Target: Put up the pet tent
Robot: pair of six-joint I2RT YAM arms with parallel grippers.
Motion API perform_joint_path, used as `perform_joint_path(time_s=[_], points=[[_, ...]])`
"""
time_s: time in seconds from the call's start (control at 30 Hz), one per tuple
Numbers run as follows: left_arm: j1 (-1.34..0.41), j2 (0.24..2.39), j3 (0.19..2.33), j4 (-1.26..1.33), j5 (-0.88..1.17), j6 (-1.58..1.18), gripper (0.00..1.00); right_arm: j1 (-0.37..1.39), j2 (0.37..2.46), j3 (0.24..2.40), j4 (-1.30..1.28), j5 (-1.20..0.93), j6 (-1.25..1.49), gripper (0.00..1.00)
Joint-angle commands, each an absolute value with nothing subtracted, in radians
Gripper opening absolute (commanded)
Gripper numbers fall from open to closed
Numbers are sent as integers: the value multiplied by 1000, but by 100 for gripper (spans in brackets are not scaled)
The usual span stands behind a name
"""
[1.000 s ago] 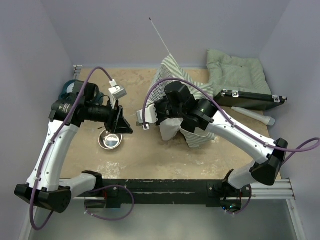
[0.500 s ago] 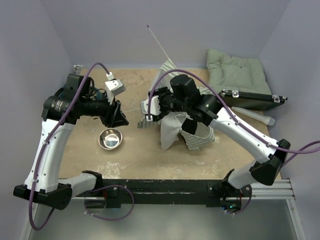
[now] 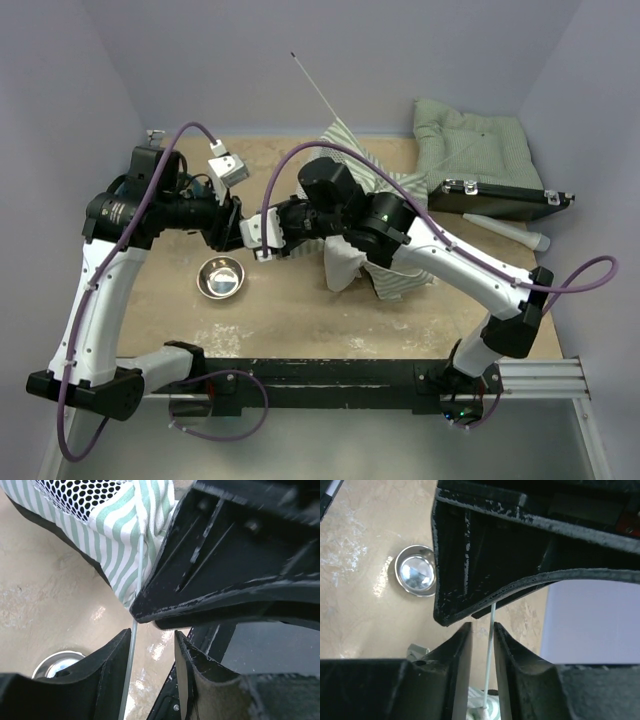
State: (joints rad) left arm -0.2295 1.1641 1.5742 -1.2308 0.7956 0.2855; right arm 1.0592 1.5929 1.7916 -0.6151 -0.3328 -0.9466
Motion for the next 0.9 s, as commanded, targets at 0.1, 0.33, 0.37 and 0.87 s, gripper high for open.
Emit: perform_joint_path(time_s=[0.1, 0.33, 0.37, 0.87], points=[[-230, 1123, 1606, -1190, 899, 291, 0, 1058, 1623, 1818, -575, -264, -910, 12], [-227, 1146, 1663, -1318, 793, 371, 13, 1055, 1592, 1773, -565, -232, -922, 0], [-226, 1144, 1669, -1318, 749, 367, 20, 1052, 1583, 1761, -565, -221, -926, 0], [-224, 1060, 1646, -1318, 557, 502, 46, 1035, 1542, 1689, -572, -175, -933, 0]])
